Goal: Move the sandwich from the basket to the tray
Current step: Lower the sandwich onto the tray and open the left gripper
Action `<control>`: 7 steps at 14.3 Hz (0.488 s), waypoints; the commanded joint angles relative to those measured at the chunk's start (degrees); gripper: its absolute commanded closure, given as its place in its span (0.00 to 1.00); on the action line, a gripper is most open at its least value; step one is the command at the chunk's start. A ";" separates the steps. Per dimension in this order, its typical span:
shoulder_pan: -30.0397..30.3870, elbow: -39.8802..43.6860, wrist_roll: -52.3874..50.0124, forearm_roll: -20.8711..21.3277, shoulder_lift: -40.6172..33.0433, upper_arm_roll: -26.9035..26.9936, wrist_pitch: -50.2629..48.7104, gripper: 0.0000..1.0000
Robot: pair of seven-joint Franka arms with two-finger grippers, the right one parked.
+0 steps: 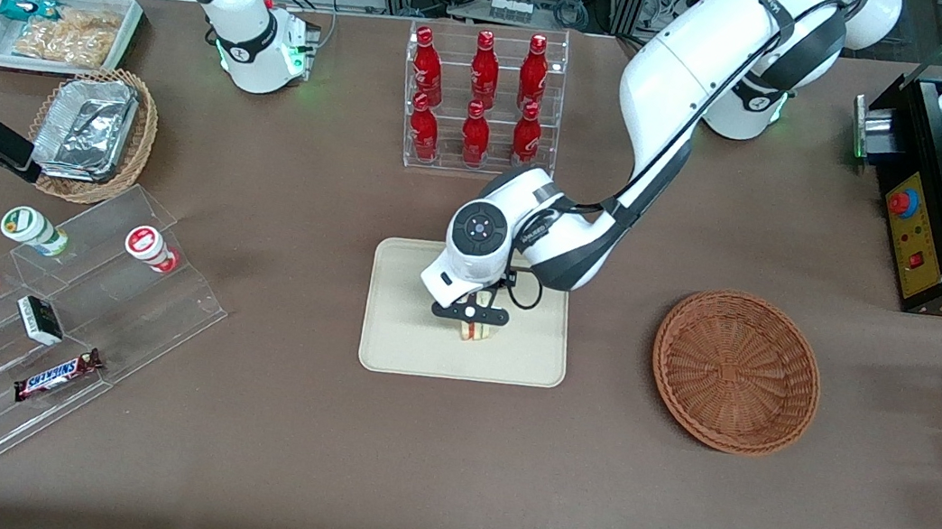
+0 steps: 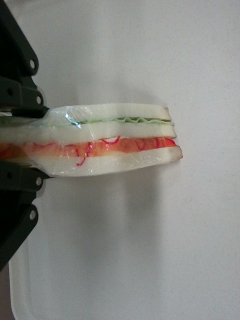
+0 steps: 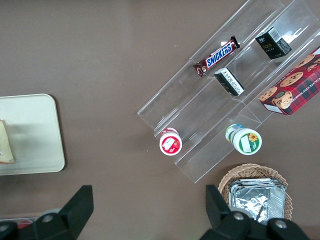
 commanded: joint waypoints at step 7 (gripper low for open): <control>0.30 1.14 -3.33 -0.52 -3.80 0.62 -1.56 0.00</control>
